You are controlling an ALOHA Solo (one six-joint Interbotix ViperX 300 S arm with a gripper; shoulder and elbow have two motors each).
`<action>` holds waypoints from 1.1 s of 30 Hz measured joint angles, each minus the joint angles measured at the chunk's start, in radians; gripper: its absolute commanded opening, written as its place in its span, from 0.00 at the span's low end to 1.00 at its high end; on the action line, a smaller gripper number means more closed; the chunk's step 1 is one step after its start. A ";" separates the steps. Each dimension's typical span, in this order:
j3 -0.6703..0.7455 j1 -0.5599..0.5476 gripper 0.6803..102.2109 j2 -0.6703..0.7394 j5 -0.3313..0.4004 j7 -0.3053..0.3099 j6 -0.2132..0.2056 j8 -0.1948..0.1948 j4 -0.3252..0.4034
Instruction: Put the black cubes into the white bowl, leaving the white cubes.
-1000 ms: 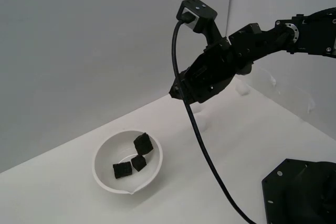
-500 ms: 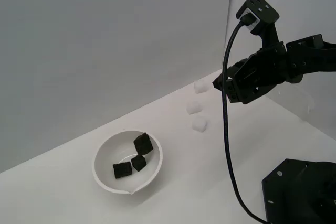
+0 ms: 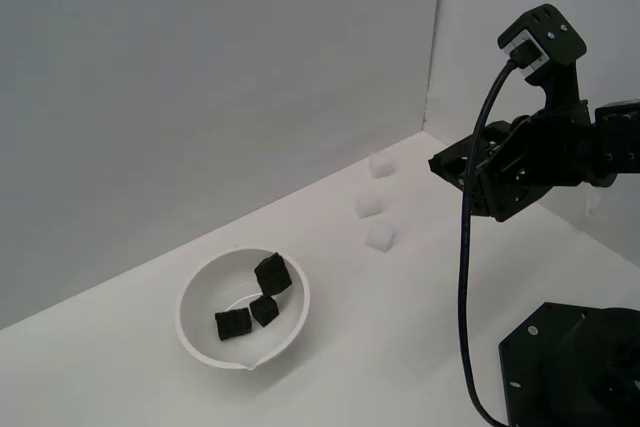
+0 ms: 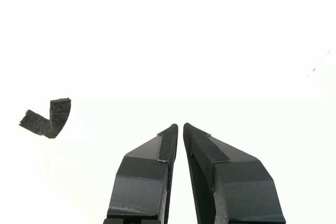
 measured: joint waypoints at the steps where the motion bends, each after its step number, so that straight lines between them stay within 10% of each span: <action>1: 0.018 0.000 0.02 0.020 0.003 0.005 0.003 0.000 0.003; 33: 0.459 0.000 0.02 0.457 0.049 0.044 0.020 0.000 0.048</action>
